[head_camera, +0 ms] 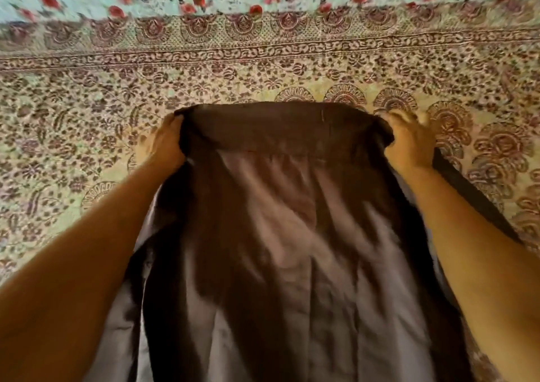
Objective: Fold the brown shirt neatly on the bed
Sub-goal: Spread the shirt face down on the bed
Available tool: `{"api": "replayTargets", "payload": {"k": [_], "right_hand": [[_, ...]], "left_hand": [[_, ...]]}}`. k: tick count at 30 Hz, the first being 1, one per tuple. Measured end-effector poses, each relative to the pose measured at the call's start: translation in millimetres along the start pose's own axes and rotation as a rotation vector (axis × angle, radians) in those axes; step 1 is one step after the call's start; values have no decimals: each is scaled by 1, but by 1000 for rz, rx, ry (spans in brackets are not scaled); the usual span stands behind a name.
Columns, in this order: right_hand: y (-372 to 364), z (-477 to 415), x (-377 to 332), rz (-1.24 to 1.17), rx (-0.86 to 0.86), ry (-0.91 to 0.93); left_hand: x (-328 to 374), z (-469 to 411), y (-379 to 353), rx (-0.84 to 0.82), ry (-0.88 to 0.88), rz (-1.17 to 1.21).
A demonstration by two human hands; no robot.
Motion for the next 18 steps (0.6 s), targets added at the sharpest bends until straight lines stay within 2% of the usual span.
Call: {"api": "replayTargets", "payload": {"k": [1, 3, 6, 9, 11, 13, 18], "right_hand": [[-7, 0, -2, 11, -31, -62], [-13, 7, -8, 10, 23, -105], [-22, 18, -24, -60, 127, 24], [-41, 27, -27, -128, -42, 26], [-50, 29, -17, -87, -122, -5], [-52, 25, -9, -44, -135, 6], [-45, 11, -5, -29, -278, 17]], "left_hand": [[1, -2, -10, -48, 85, -115], [6, 2, -19, 16, 208, -225], [30, 4, -28, 215, 120, -151], [49, 3, -50, 105, -9, 1], [41, 0, -60, 41, 48, 31], [24, -6, -63, 34, 96, -53], [15, -14, -51, -99, 129, -98]]}}
Point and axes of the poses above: each hand's wrist, its own z-axis away from the middle knuckle, its own y-axis out of the back of the hand, x = y × z, the point moved 1 cm from there along -z, towards the middle knuckle, and after that the axes turned 5 degrees about -z, right-handed, at the moved point
